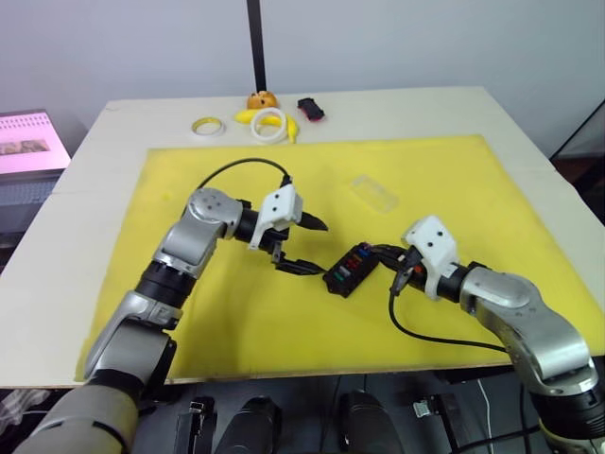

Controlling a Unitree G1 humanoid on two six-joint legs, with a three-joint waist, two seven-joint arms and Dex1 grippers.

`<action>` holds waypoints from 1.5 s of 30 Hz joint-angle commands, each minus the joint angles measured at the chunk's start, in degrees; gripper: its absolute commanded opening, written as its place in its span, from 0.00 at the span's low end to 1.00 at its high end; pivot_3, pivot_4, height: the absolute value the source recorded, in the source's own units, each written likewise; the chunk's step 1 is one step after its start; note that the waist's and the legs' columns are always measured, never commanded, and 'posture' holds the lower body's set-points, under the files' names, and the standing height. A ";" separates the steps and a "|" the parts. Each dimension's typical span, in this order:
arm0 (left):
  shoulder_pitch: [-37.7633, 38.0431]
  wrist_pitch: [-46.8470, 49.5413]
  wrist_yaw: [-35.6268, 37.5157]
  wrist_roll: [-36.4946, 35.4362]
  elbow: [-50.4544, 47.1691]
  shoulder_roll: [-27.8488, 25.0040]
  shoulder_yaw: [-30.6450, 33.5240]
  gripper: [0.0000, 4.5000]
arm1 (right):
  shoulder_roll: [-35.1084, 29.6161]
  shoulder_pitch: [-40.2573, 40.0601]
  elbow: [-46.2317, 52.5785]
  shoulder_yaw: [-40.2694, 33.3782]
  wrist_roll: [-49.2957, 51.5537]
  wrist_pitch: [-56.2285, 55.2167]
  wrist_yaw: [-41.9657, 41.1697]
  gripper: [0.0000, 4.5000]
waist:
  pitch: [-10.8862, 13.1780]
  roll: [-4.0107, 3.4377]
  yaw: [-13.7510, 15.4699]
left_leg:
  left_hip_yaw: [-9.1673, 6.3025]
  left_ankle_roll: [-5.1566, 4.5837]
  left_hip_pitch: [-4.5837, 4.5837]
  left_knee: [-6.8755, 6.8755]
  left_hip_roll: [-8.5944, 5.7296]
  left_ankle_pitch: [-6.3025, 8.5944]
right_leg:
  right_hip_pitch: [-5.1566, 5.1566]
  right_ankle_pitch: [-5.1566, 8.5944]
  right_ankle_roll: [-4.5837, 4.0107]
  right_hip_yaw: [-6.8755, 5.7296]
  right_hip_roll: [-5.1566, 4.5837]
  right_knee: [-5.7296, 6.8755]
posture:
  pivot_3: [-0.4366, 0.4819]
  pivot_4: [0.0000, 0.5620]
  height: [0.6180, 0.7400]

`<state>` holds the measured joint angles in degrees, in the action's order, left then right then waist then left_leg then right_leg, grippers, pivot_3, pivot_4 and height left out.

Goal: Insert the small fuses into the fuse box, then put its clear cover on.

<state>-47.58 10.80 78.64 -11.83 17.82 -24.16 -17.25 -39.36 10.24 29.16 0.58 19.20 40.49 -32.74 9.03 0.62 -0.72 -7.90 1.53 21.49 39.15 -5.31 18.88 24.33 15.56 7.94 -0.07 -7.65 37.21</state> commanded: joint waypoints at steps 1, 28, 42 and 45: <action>-0.55 -1.07 -0.16 -0.16 -1.31 0.16 0.84 0.99 | -0.55 0.31 1.28 0.83 -0.40 -0.87 -1.40 0.00 | 0.00 0.00 -0.04 | 0.00 0.00 0.00 0.00 0.00 0.00 | 0.00 0.00 0.00 0.00 0.00 0.00 | 0.48 0.27 1.00; -0.56 -1.38 -0.44 0.02 -0.69 0.35 0.90 0.99 | 0.10 0.87 1.31 -1.01 -0.47 -0.03 -0.48 0.00 | 0.00 0.00 0.02 | 0.00 0.00 0.00 0.00 0.00 0.00 | 0.00 0.00 0.00 0.00 0.00 0.00 | 0.48 0.27 1.00; -0.76 -1.24 -0.27 -0.08 -0.81 0.46 0.82 0.99 | -0.21 2.69 3.48 -4.57 3.95 4.12 -0.73 0.00 | 0.00 0.00 0.06 | 0.00 0.00 0.01 0.00 0.00 0.00 | 0.00 0.00 0.00 0.00 -0.01 0.00 | 0.48 0.27 1.00; -0.92 -1.14 -0.27 -0.09 -0.81 0.52 0.81 0.99 | 0.27 2.41 2.77 -3.56 3.19 3.54 -0.49 0.00 | 0.00 0.00 0.02 | 0.00 0.00 0.01 0.00 0.00 0.00 | 0.00 0.00 0.00 0.00 -0.01 0.00 | 0.48 0.27 1.00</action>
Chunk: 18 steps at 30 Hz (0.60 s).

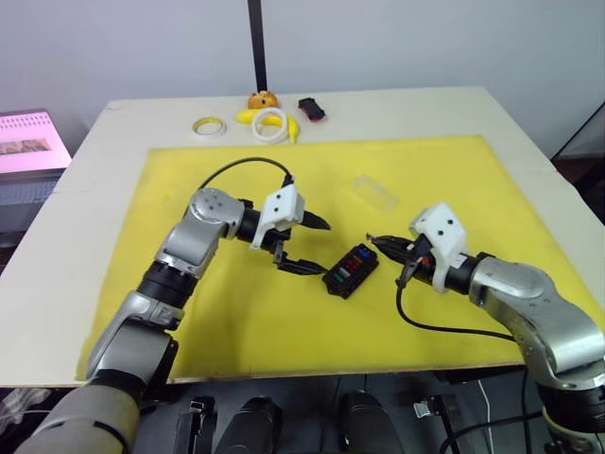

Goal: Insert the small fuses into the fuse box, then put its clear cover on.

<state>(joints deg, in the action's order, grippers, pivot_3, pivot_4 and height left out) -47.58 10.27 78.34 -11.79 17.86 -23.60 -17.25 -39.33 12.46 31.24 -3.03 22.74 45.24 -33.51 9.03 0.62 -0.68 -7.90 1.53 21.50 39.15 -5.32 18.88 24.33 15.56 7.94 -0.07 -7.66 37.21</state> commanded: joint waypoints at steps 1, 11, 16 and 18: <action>-0.97 -0.60 0.02 -0.13 -0.83 -0.04 0.83 0.99 | 0.36 0.19 0.53 0.31 -0.51 -1.26 0.34 0.00 | 0.00 0.00 -0.03 | 0.00 0.00 0.00 0.00 0.00 0.00 | 0.00 0.00 0.00 0.00 0.00 0.00 | 0.48 0.27 1.00; -0.65 -0.13 -0.17 -0.14 -1.60 -0.36 0.91 0.99 | 0.55 -0.43 -1.11 1.64 -1.57 -2.14 0.49 0.00 | 0.00 0.00 -0.02 | 0.00 0.00 0.00 0.00 0.00 0.00 | 0.00 0.00 0.00 0.00 0.00 0.00 | 0.48 0.27 1.00; -0.70 -0.04 -0.25 -0.13 -1.55 -0.34 0.91 0.99 | 0.21 -0.46 -1.44 1.72 -1.90 -2.49 0.47 0.00 | 0.00 0.00 -0.01 | 0.00 0.00 0.00 0.00 0.00 0.00 | 0.00 0.00 0.00 0.00 0.00 0.00 | 0.48 0.27 1.00; -0.70 -0.07 -0.26 -0.12 -1.54 -0.35 0.91 0.99 | 0.11 -0.48 -1.44 1.68 -1.96 -2.52 0.42 0.00 | 0.00 0.00 0.00 | 0.00 0.00 0.00 0.00 0.00 0.00 | 0.00 0.00 0.00 0.00 0.00 0.00 | 0.48 0.27 1.00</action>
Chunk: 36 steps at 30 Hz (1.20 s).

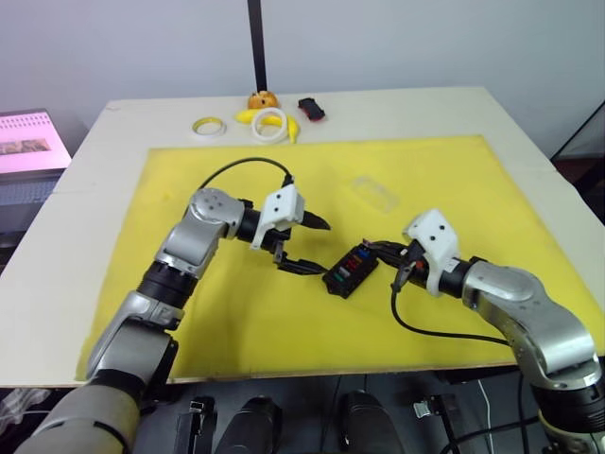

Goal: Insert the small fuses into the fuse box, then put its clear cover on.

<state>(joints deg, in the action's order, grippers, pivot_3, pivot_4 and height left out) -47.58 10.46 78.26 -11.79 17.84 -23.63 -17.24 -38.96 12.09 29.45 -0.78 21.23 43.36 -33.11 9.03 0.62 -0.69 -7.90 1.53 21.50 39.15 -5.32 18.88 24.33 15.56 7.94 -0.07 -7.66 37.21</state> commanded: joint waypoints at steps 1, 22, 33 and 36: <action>-0.76 -0.25 -0.19 -0.12 -1.45 -0.30 0.92 0.99 | -0.34 -0.11 0.45 -0.71 -0.38 -0.52 -0.05 0.00 | 0.00 0.00 0.01 | 0.00 0.00 0.00 0.00 0.00 0.00 | 0.00 0.00 0.00 0.00 0.00 0.00 | 0.48 0.27 1.00; -0.91 -0.54 -0.13 -0.06 -1.05 -0.32 0.98 0.99 | -0.31 -0.02 0.61 -1.46 -0.37 -0.12 0.66 0.00 | 0.00 0.00 0.02 | 0.00 0.00 0.00 0.00 0.00 0.00 | 0.00 0.00 0.00 0.00 0.00 0.00 | 0.48 0.27 1.00; -0.56 -0.07 -0.21 -0.17 -1.87 -0.59 0.99 0.99 | -0.37 1.14 -0.45 -0.57 -0.76 0.15 0.36 0.00 | 0.00 0.00 0.01 | 0.00 0.00 0.00 0.00 0.00 0.00 | 0.00 0.00 0.00 0.00 0.00 0.00 | 0.48 0.27 1.00; -0.59 -0.08 -0.22 -0.17 -1.80 -0.57 0.99 0.99 | -0.60 1.77 -0.67 -0.12 -0.83 0.42 0.11 0.00 | 0.00 0.00 -0.01 | 0.00 0.00 0.00 0.00 0.00 0.00 | 0.00 0.00 0.00 0.00 0.00 0.00 | 0.48 0.27 1.00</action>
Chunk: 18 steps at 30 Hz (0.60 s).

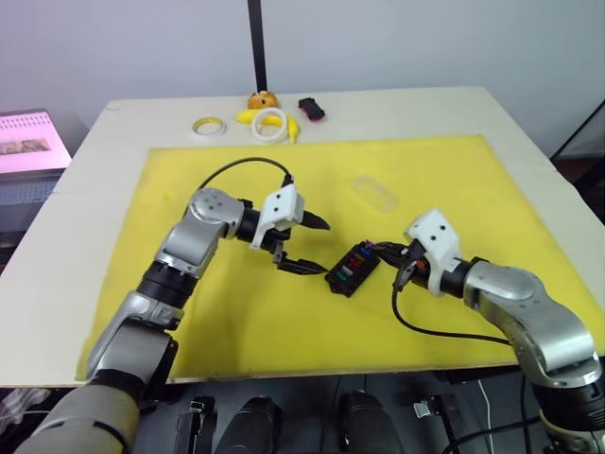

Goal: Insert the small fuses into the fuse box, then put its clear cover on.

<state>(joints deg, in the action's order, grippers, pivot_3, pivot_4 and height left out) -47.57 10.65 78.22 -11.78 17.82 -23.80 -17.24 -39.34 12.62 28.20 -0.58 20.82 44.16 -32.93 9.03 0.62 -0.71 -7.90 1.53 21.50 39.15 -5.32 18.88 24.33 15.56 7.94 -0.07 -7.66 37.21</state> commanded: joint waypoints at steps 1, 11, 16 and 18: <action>-0.61 -0.26 -0.20 -0.19 -1.78 -0.37 0.99 0.99 | -0.37 1.36 0.50 -0.19 -0.44 -0.36 -0.24 0.00 | 0.00 0.00 0.00 | 0.00 0.00 0.00 0.00 0.00 0.00 | 0.00 0.00 0.00 0.00 0.00 0.00 | 0.48 0.27 1.00; -0.55 -0.14 -0.39 -0.25 -1.87 -0.29 1.05 0.99 | -1.45 2.13 -0.64 1.47 -1.23 -0.26 -2.16 0.00 | 0.00 0.00 -0.03 | 0.00 0.00 0.00 0.00 0.00 0.00 | 0.00 0.00 0.00 0.00 0.00 0.00 | 0.48 0.27 1.00; -0.64 -0.08 -0.42 -0.26 -1.78 -0.42 1.11 0.99 | -2.12 2.58 -0.87 2.14 -1.72 -0.70 -3.23 0.00 | 0.00 0.00 -0.02 | 0.00 0.00 0.00 0.00 0.00 0.00 | 0.00 0.00 0.00 0.00 0.00 0.00 | 0.48 0.27 1.00; -0.77 -0.07 -0.39 -0.29 -1.68 -0.42 1.10 0.99 | -2.22 3.00 -1.15 2.24 -1.81 -0.70 -3.41 0.00 | 0.00 0.00 -0.03 | 0.00 0.00 0.00 0.00 0.00 0.00 | 0.00 0.00 0.00 0.00 0.00 0.00 | 0.48 0.27 1.00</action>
<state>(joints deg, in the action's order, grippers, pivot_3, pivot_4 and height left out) -47.57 10.75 77.85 -11.78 17.81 -23.82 -17.24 -41.16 14.87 26.77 1.48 19.25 43.69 -35.76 9.03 0.62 -0.74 -7.90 1.53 21.50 39.15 -5.31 18.88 24.33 15.56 7.94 -0.07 -7.66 37.21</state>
